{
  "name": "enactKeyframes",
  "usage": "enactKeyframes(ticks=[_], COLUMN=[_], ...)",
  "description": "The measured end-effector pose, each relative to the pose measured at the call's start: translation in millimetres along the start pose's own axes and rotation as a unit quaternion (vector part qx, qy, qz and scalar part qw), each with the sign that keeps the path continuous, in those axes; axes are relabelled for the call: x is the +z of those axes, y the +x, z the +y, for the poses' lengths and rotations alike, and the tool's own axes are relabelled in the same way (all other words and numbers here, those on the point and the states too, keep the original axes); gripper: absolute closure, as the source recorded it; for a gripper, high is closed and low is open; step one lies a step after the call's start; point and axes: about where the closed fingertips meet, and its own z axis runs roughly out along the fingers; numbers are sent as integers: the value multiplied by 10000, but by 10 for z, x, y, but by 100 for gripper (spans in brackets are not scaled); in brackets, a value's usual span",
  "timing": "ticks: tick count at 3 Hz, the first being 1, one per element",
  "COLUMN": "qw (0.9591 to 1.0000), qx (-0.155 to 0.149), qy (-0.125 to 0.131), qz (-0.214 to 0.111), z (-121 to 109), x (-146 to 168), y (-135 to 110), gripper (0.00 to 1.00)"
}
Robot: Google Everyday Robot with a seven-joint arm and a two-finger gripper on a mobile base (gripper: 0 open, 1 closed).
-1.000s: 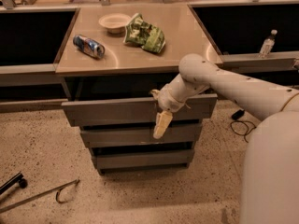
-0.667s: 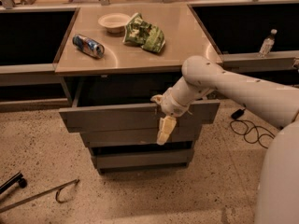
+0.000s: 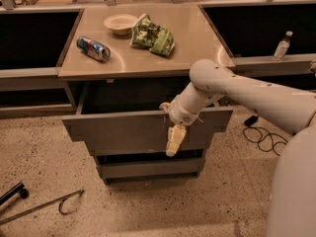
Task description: Open top drawer
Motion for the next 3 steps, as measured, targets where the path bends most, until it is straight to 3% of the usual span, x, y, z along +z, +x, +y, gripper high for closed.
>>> enactKeyframes(ticks=[3], qw=[9999], qx=[90], qy=[-117], qz=[-37], z=[152], x=[-43], y=[-38], gripper=[0])
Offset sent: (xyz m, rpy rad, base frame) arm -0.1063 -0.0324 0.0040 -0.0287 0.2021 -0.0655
